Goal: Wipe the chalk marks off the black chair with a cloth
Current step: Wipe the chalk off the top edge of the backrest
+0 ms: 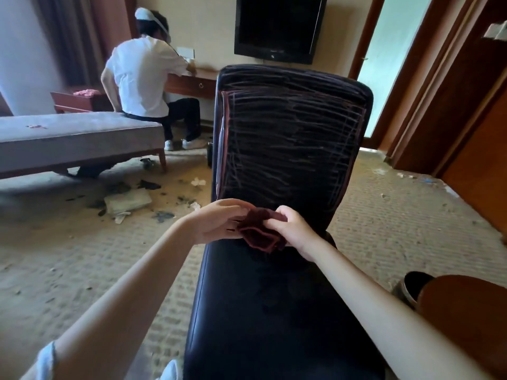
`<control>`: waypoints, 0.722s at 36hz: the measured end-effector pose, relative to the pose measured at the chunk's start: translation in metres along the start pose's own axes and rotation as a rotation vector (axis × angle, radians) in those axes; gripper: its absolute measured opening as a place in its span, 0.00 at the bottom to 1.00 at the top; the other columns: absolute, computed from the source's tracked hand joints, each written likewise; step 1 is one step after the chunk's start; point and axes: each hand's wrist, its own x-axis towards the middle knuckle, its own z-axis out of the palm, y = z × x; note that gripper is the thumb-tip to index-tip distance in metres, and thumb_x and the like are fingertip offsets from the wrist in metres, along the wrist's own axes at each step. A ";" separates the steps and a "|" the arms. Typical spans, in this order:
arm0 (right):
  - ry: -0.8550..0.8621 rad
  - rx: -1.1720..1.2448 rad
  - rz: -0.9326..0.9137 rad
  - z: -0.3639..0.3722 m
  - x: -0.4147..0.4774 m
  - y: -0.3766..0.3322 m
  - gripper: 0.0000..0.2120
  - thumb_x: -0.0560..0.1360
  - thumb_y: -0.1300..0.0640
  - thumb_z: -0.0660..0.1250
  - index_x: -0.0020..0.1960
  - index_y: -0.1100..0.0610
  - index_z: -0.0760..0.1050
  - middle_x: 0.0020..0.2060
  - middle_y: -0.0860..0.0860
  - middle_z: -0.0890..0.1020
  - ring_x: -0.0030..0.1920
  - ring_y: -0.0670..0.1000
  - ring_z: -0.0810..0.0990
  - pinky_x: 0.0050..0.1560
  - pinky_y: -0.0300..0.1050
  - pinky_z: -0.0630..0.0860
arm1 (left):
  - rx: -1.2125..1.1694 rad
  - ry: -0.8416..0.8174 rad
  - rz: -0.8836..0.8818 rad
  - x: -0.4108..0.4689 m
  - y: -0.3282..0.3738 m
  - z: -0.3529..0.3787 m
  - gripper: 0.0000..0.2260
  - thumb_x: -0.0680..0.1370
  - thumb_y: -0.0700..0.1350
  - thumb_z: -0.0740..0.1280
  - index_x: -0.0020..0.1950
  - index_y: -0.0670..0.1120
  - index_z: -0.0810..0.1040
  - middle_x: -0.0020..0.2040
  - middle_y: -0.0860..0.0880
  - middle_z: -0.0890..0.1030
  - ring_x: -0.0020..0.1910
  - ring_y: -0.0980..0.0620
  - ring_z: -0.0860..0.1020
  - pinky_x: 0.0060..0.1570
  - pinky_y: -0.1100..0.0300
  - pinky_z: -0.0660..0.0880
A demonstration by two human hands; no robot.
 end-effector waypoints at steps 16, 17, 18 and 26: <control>0.515 -0.045 0.179 -0.105 0.001 0.140 0.11 0.77 0.58 0.66 0.58 0.59 0.78 0.53 0.55 0.82 0.56 0.54 0.79 0.55 0.45 0.73 | 0.560 -0.001 -0.147 0.123 -0.077 0.096 0.02 0.78 0.45 0.61 0.49 0.50 0.72 0.47 0.48 0.75 0.47 0.50 0.74 0.45 0.57 0.68; 0.581 -0.051 0.201 -0.121 -0.004 0.157 0.13 0.77 0.58 0.66 0.61 0.60 0.77 0.55 0.55 0.81 0.57 0.54 0.78 0.54 0.43 0.72 | 0.641 -0.031 -0.152 0.138 -0.088 0.115 0.05 0.78 0.44 0.61 0.42 0.51 0.70 0.42 0.49 0.72 0.41 0.51 0.72 0.42 0.57 0.69; 0.633 -0.053 0.223 -0.137 -0.008 0.175 0.15 0.78 0.57 0.65 0.63 0.60 0.75 0.57 0.55 0.80 0.59 0.54 0.77 0.54 0.41 0.71 | 0.719 -0.080 -0.167 0.153 -0.101 0.133 0.08 0.77 0.44 0.62 0.38 0.51 0.68 0.39 0.50 0.70 0.38 0.51 0.70 0.41 0.57 0.70; 0.778 0.003 0.315 -0.210 -0.019 0.288 0.16 0.80 0.60 0.62 0.66 0.61 0.73 0.61 0.55 0.78 0.63 0.54 0.75 0.54 0.35 0.66 | 1.079 -0.138 -0.309 0.247 -0.176 0.228 0.23 0.80 0.50 0.60 0.74 0.47 0.61 0.69 0.44 0.68 0.65 0.44 0.69 0.62 0.54 0.69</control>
